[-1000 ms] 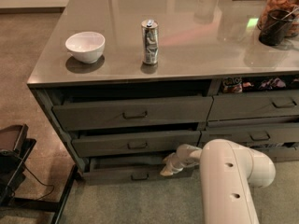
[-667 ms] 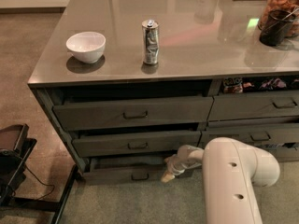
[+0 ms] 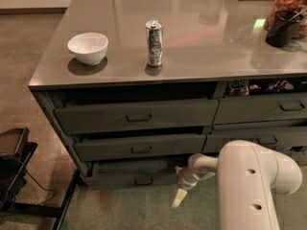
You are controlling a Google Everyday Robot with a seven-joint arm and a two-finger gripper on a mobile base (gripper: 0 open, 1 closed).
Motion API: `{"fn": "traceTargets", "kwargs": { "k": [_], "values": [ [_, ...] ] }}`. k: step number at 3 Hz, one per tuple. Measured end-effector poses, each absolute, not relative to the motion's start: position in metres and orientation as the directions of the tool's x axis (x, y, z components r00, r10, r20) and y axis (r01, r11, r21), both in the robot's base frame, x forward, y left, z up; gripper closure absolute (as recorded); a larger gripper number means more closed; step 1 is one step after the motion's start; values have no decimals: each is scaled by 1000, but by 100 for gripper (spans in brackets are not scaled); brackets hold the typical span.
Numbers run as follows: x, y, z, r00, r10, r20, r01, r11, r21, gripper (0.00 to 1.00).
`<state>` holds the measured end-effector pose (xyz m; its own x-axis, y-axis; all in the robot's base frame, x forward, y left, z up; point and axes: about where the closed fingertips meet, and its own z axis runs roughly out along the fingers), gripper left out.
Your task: Open bottom drawer
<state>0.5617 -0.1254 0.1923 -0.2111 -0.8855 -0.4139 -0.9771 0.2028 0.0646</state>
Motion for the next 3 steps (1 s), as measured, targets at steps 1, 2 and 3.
{"fn": "traceTargets", "kwargs": {
  "k": [1,2,3],
  "values": [
    [537,-132,195,-243,-883,-402,-967,190,168,0],
    [537,-132,198,-243,-883,-402,-967,190,168,0],
    [521,-136,207,-255,-884,-392,-956,169,241,0]
  ]
}}
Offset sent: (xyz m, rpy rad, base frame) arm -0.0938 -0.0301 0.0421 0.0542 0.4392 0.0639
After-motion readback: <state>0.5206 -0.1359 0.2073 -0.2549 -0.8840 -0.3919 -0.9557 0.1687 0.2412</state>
